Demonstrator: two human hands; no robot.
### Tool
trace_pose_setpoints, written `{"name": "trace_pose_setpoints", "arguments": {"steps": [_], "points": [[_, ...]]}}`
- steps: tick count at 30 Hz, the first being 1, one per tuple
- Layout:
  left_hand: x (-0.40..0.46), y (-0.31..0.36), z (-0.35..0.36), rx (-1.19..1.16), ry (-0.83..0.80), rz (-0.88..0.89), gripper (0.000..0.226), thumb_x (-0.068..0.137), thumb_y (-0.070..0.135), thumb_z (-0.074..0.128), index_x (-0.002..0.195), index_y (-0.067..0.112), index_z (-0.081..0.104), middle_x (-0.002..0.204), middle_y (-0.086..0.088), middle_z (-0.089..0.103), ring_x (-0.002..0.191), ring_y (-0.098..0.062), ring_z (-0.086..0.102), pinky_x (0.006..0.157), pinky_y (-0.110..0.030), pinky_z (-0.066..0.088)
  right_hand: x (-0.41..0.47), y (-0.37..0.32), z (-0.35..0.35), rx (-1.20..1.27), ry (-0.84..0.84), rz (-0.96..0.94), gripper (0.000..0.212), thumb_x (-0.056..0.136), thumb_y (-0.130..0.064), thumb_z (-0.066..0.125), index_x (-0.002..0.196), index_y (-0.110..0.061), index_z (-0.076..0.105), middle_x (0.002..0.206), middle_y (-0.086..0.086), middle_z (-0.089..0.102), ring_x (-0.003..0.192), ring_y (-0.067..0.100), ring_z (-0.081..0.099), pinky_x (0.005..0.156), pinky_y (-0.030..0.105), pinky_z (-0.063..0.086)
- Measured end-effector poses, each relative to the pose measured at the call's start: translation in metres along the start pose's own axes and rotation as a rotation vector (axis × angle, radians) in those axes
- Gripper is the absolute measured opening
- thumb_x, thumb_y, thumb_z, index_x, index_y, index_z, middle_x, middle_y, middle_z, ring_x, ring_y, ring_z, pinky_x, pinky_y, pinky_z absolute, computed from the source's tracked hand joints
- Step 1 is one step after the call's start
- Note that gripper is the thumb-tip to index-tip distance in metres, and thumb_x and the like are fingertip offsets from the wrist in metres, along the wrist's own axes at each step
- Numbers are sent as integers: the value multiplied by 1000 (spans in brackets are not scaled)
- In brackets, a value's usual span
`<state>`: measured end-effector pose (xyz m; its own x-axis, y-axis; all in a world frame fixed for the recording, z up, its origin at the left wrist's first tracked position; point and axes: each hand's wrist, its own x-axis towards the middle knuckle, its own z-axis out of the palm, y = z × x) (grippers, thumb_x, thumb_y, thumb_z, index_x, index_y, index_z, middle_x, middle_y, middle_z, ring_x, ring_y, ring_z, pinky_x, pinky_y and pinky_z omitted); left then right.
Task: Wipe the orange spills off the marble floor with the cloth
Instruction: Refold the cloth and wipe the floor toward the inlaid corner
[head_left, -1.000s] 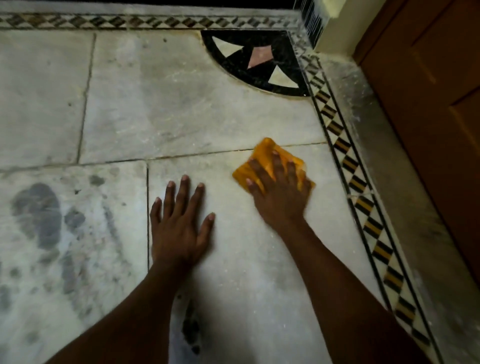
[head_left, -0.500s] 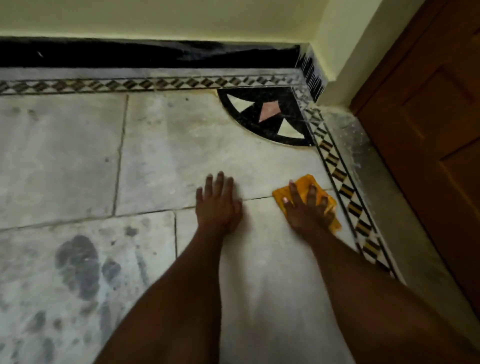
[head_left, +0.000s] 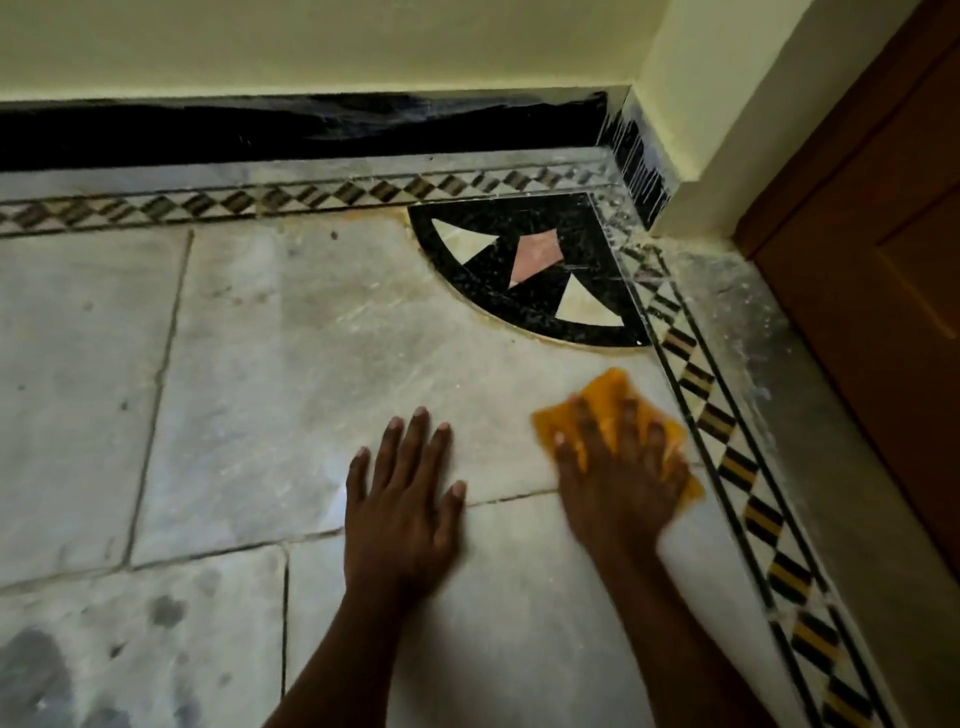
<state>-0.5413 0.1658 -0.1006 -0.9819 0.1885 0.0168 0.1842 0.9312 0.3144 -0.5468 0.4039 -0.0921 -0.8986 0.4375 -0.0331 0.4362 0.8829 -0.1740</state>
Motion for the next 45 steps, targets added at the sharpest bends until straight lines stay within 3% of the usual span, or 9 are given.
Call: {"name": "trace_pose_setpoints", "arguments": {"steps": [4,10,17,20,24,31,38,41,45], "points": [[0,0,-3,13,-11,-13,68,105,56,33,168,37,16,179,10,1,165,-13,-2,132,-50,10,89,-78,18,107,27,209,60,101,-69,19,159,-57,19,176,4,8,159,44,5,120,74,6],[0,6,-9,-11,-55,-28,69,104,54,39,168,35,21,179,8,5,165,-15,2,130,-55,17,26,-45,12,-87,-32,-428,56,101,-68,25,156,-58,30,174,-2,21,156,34,26,121,64,20],[4,6,-3,18,-42,-19,70,104,54,38,168,35,20,179,8,4,165,-16,3,130,-52,15,170,-88,13,74,54,104,56,101,-69,23,155,-58,29,175,2,17,159,41,9,121,72,2],[3,7,-9,23,-16,-31,70,103,54,39,168,35,23,179,7,7,165,-16,4,129,-55,18,152,-132,18,94,104,-164,52,102,-65,32,153,-59,36,172,2,28,157,41,23,122,67,10],[2,8,-10,6,-39,-38,69,103,54,38,167,33,24,179,6,8,165,-17,6,127,-57,21,66,-64,13,-42,38,-516,52,103,-69,28,154,-59,33,173,-2,25,156,34,29,119,61,24],[4,6,-7,16,-29,-35,70,102,52,42,168,33,23,179,6,7,165,-17,5,128,-55,20,200,-121,3,59,-44,61,59,101,-71,16,158,-59,15,176,3,5,159,44,3,120,73,2],[4,7,-11,14,-58,-50,70,102,53,42,167,34,25,179,7,7,165,-17,6,127,-56,24,119,-111,11,-76,-44,-658,54,101,-74,25,154,-63,27,174,-4,19,158,34,21,121,64,17],[2,6,-8,23,-50,-40,70,102,52,42,167,33,25,179,6,7,165,-18,7,127,-55,23,125,-52,10,-73,27,-380,59,99,-79,22,155,-62,26,173,1,23,156,37,25,118,66,18],[3,6,-6,23,-36,-33,70,103,51,42,168,34,23,179,7,6,165,-17,6,128,-54,20,210,-98,-4,45,-25,177,71,91,-87,17,157,-61,17,176,6,7,158,46,6,114,80,7]]}}
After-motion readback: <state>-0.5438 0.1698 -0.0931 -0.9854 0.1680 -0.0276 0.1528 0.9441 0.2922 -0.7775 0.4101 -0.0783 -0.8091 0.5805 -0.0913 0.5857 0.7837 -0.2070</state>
